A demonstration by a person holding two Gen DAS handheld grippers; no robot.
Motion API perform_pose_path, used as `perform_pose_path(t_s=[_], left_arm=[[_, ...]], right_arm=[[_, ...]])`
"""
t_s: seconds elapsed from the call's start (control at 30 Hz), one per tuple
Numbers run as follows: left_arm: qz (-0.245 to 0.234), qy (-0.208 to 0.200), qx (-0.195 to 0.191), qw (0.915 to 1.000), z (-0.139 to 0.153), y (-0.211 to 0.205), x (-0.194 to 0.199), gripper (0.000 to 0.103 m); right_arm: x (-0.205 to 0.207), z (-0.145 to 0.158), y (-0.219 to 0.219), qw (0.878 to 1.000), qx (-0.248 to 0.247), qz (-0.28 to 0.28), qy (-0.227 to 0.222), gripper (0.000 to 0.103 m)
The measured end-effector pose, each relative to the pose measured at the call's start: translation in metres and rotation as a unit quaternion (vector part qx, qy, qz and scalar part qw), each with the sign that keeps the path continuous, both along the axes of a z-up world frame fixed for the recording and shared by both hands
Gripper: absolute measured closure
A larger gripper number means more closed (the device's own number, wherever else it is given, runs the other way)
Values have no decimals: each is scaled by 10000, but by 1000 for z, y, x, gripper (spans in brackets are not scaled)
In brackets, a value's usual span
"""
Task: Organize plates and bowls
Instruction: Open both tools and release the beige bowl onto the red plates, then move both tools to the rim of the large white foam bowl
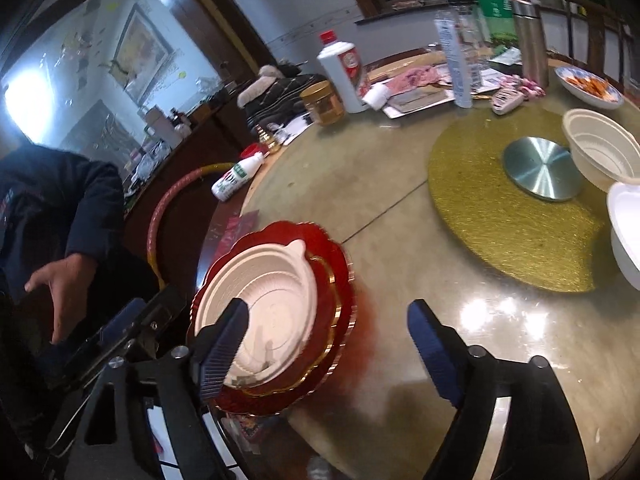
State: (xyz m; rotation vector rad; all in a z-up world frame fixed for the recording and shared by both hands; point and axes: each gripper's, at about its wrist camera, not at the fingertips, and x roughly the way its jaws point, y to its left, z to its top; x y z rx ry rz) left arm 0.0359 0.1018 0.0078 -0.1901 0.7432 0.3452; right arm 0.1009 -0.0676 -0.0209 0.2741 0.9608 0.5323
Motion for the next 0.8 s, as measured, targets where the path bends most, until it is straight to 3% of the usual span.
perform_pose_path(t_s=[0.07, 0.13, 0.4, 0.8], left_arm=[[-29, 53, -19, 10000, -1, -5, 4, 29], [-93, 56, 0, 9999, 0, -11, 7, 27], [-397, 189, 245, 9987, -2, -39, 17, 25], [-914, 302, 132, 9953, -6, -75, 33, 25]], right_arm=[[3, -2, -9, 9999, 79, -79, 62, 8], [5, -2, -21, 9997, 168, -180, 75, 0], [12, -4, -55, 9980, 248, -571, 143, 0], [4, -2, -95, 9948, -9, -1015, 84, 0]])
